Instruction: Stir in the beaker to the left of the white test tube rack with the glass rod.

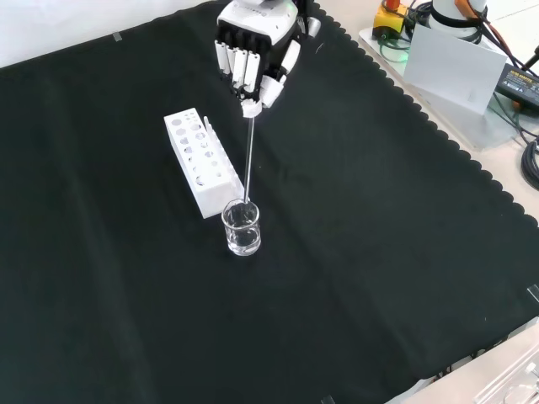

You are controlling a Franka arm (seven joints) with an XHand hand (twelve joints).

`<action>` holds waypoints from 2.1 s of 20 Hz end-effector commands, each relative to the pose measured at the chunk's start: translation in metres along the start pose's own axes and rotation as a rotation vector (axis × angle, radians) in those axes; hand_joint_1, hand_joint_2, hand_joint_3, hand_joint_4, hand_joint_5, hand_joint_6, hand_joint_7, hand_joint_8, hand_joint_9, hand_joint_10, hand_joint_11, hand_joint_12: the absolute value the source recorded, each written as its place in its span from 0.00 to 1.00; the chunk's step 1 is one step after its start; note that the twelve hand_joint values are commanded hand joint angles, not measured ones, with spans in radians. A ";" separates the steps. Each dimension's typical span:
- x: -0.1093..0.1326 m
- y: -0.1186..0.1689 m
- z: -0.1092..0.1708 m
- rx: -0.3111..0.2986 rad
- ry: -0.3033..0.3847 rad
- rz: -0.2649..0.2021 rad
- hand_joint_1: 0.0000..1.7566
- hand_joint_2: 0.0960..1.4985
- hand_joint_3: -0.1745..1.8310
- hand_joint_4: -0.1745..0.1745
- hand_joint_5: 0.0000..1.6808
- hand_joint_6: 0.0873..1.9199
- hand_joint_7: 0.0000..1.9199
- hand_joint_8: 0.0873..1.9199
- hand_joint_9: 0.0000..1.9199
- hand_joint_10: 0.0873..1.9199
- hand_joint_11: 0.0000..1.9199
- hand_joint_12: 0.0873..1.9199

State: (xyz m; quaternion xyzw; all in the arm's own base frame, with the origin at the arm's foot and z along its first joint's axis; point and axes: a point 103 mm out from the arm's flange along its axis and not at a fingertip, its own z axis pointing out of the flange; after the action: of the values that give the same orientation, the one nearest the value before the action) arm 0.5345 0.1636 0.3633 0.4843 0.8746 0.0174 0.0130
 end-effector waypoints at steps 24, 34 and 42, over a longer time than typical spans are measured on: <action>-0.024 0.005 0.061 0.067 0.039 0.017 0.75 0.72 0.00 0.00 0.78 0.04 0.62 0.49 0.86 0.32 0.83 0.32; -0.010 -0.003 0.075 0.102 0.048 0.010 0.75 0.72 0.00 0.00 0.78 0.04 0.62 0.49 0.86 0.32 0.83 0.32; 0.006 0.003 0.082 0.117 0.063 -0.002 0.75 0.72 0.00 0.00 0.78 0.04 0.62 0.49 0.86 0.32 0.83 0.33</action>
State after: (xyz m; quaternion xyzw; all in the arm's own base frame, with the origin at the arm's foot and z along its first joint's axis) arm 0.5356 0.1644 0.2839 0.4848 0.8736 -0.0177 -0.0385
